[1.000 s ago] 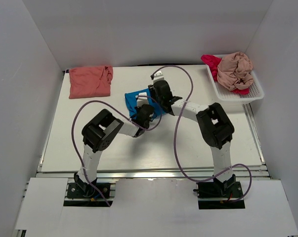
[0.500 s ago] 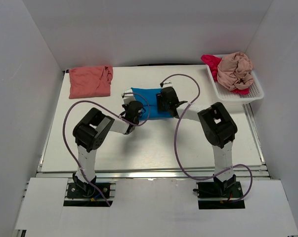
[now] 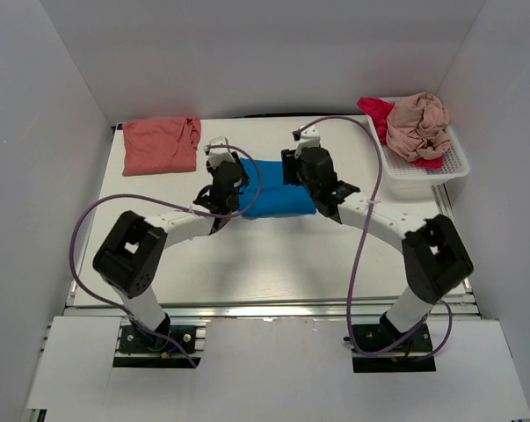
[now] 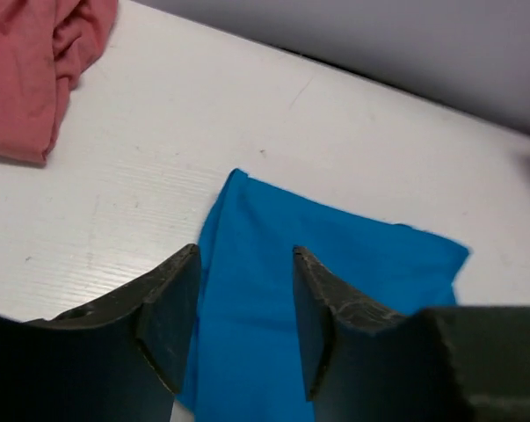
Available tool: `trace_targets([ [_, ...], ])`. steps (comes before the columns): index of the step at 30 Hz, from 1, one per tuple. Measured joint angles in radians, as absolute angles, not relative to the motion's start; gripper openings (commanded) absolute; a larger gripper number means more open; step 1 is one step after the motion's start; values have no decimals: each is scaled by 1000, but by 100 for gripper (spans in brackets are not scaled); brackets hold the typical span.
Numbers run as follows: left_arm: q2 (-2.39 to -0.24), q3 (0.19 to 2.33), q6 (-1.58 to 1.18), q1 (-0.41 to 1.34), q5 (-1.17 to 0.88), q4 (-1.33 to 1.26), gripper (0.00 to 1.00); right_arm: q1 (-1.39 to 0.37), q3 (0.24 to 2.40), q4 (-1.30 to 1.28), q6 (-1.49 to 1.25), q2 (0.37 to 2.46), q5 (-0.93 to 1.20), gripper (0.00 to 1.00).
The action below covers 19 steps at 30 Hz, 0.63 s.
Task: Fold and stack the t-shirts
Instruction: Smooth out wrinkles on the folded tshirt
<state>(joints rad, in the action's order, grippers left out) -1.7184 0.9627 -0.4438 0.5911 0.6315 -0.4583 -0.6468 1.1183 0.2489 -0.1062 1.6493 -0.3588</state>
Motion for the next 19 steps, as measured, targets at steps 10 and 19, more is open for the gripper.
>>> trace_targets([
  [10, -1457, 642, -486, 605, 546, -508, 69, -701, 745, 413, -160, 1431, -343, 68],
  [19, -1291, 383, -479, 608, 541, -540, 68, -817, 556, 511, -227, 1400, -414, 69],
])
